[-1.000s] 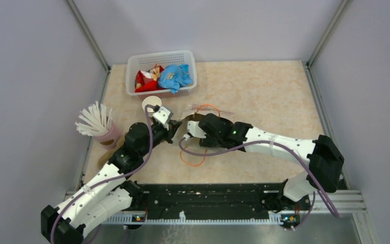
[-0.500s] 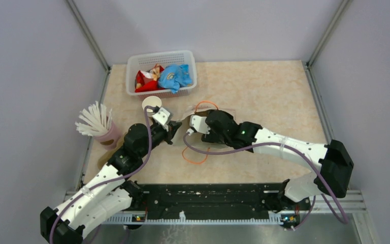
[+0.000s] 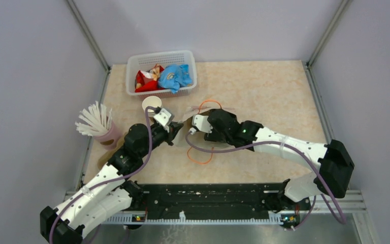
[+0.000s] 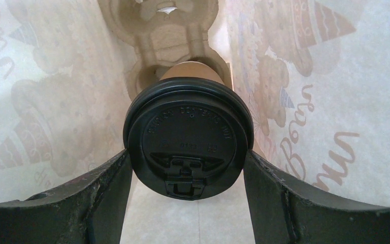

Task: Pack the takeout coffee

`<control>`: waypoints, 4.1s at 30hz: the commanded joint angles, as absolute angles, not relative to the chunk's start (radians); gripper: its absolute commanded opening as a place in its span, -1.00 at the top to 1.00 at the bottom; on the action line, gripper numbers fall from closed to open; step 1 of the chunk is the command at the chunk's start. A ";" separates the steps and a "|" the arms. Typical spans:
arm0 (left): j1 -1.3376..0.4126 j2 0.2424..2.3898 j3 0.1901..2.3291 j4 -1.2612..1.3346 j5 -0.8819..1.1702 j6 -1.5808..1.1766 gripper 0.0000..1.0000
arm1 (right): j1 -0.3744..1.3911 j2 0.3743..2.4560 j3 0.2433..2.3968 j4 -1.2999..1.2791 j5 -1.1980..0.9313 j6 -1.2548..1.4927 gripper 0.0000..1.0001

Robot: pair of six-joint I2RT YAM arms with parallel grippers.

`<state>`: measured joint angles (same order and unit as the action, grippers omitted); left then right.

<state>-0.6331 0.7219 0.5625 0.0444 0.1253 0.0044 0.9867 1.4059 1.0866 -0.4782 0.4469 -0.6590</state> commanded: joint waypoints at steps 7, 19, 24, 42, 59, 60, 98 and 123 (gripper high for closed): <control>-0.634 0.721 0.590 0.051 0.143 0.026 1.00 | 0.945 1.420 1.074 -0.426 0.471 -0.679 -0.27; -0.632 0.742 0.604 0.051 0.155 0.017 1.00 | 0.920 1.456 1.063 -0.325 0.409 -0.718 -0.27; -0.633 0.752 0.614 0.046 0.160 0.014 1.00 | 0.906 1.479 1.064 -0.277 0.385 -0.726 -0.27; -0.634 0.791 0.655 0.015 0.143 0.014 1.00 | 0.884 1.528 1.089 -0.273 0.301 -0.743 -0.25; -0.634 0.806 0.665 0.005 0.136 0.015 1.00 | 0.878 1.576 1.144 -0.418 0.228 -0.676 -0.25; -0.634 0.807 0.668 0.005 0.138 0.015 1.00 | 0.877 1.586 1.141 -0.405 0.225 -0.671 -0.25; -0.621 1.309 1.419 -0.762 0.033 -0.429 1.00 | 0.901 1.764 1.362 -0.888 0.125 -0.284 -0.31; -0.528 1.410 1.539 -0.908 0.080 -0.427 1.00 | 0.919 1.892 1.592 -1.064 0.366 -0.211 -0.39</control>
<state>-0.5312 1.4036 1.4967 -0.8776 0.0177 -0.4206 0.9199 1.8690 1.5730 -0.9855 0.4175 -0.1978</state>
